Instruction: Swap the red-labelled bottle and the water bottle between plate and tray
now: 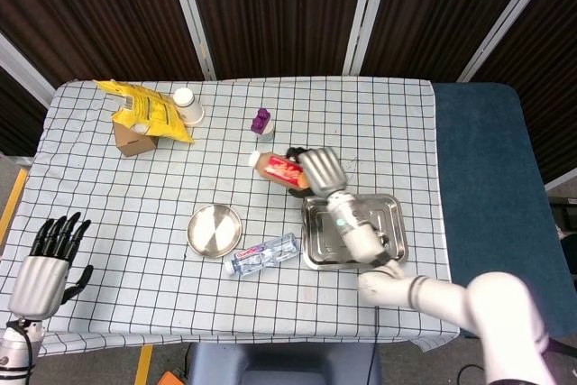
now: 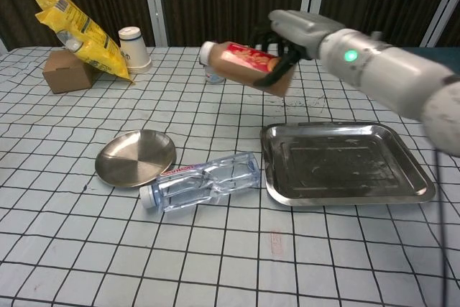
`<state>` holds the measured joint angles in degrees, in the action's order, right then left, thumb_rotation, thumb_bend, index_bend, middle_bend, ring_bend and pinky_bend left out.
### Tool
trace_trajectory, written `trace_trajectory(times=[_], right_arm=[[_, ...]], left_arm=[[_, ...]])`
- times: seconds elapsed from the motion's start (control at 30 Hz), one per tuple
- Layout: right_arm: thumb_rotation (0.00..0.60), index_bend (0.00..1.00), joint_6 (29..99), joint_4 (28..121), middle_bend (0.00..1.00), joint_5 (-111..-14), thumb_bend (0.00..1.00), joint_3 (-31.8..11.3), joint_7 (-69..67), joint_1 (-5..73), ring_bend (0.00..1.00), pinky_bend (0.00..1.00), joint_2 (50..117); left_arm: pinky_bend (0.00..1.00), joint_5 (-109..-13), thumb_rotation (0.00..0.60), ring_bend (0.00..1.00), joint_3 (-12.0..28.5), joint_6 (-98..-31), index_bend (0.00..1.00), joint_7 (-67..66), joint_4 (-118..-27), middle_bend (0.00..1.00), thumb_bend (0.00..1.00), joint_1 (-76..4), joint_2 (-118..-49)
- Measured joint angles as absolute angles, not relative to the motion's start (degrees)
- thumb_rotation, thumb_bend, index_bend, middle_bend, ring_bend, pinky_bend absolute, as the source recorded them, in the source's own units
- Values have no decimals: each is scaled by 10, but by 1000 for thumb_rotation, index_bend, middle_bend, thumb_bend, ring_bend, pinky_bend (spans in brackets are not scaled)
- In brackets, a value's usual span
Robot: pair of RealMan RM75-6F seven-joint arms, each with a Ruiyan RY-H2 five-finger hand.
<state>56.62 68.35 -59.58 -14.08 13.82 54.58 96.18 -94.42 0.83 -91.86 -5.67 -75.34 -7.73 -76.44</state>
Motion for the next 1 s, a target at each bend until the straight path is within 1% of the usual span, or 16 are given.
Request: trace_trajectory(times=[0.07,0.17,0.33,0.4,0.43,0.5,0.6,0.63,0.7,0.77,0.93,1.0], right_arm=[[600,875,582,728,733,-636,411,-93,121,490,721,948,894],[600,843,596,747,734,-690,412,-36,76,431,677,908,841],[600,791,599,719,729,-737,411,-5,-19,398,639,871,834],[600,726,600,698,691,-765,411,4,-50,388,602,841,838],[600,641,600,689,634,-776,411,8,-60,385,553,796,840],[600,424,591,677,476,-792,412,15,-71,382,415,667,842],[600,89,559,681,249,-795,405,21,-70,385,193,450,840],[600,22,547,684,184,-794,389,22,-69,386,126,386,839],[600,0,525,696,110,-793,341,23,-64,388,51,306,836],[600,0,521,710,71,-792,286,21,-58,388,8,253,833],[600,0,528,733,28,-792,215,16,-52,384,0,207,823],[600,0,532,748,14,-794,207,15,-51,380,0,186,814]], left_arm=[[79,-950,600,0,5,-915,0,-66,-755,20,385,-80,-771],[79,-955,600,0,1,-908,0,-73,-755,20,384,-84,-777],[79,-959,600,0,-3,-897,0,-75,-751,20,384,-89,-783],[79,-958,600,0,-3,-896,0,-73,-750,20,384,-89,-783],[79,-957,600,0,-3,-896,0,-72,-749,19,384,-89,-783],[79,-956,600,0,-3,-895,0,-70,-747,19,384,-89,-782],[79,-957,600,0,-4,-897,0,-67,-747,20,385,-88,-780],[79,-957,600,0,-5,-898,0,-67,-747,20,385,-88,-780],[79,-959,600,0,-6,-899,0,-67,-748,20,385,-87,-779],[79,-961,600,0,-7,-902,0,-66,-749,20,385,-85,-778],[80,-962,600,0,-8,-903,0,-66,-750,20,385,-84,-777],[81,-963,600,0,-8,-906,0,-66,-750,20,385,-84,-776]])
